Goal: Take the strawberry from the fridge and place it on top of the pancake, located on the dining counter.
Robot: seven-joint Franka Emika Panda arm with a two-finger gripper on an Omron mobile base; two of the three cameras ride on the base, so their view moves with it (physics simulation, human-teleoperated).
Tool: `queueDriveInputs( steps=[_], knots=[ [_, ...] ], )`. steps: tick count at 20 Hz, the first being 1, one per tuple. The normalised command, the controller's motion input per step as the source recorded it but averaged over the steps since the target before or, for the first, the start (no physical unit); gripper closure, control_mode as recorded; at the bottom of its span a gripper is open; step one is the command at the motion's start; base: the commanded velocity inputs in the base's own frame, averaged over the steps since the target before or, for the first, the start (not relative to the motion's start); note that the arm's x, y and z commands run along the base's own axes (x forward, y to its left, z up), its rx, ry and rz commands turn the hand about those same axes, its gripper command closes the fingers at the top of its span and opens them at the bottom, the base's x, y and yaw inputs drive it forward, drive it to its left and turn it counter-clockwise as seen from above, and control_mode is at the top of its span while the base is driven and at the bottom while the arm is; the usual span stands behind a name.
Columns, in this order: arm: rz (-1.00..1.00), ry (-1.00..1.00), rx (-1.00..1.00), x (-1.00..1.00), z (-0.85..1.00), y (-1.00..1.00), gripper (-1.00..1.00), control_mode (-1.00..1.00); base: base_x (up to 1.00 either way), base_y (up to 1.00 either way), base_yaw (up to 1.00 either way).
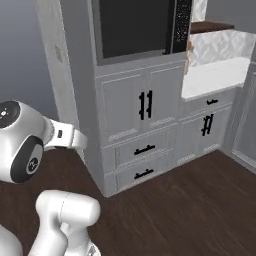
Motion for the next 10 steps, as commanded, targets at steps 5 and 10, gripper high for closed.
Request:
queueDriveInputs(
  steps=[5, 10],
  knots=[
    [0.00, 0.00, 0.00, 0.00, 0.00, 0.00, 1.00, 1.00, 0.35, 0.84, 0.78],
    [0.00, 0.00, 0.00, 0.00, 0.00, 0.00, 1.00, 1.00, 0.42, 0.99, 0.66]
  ],
)
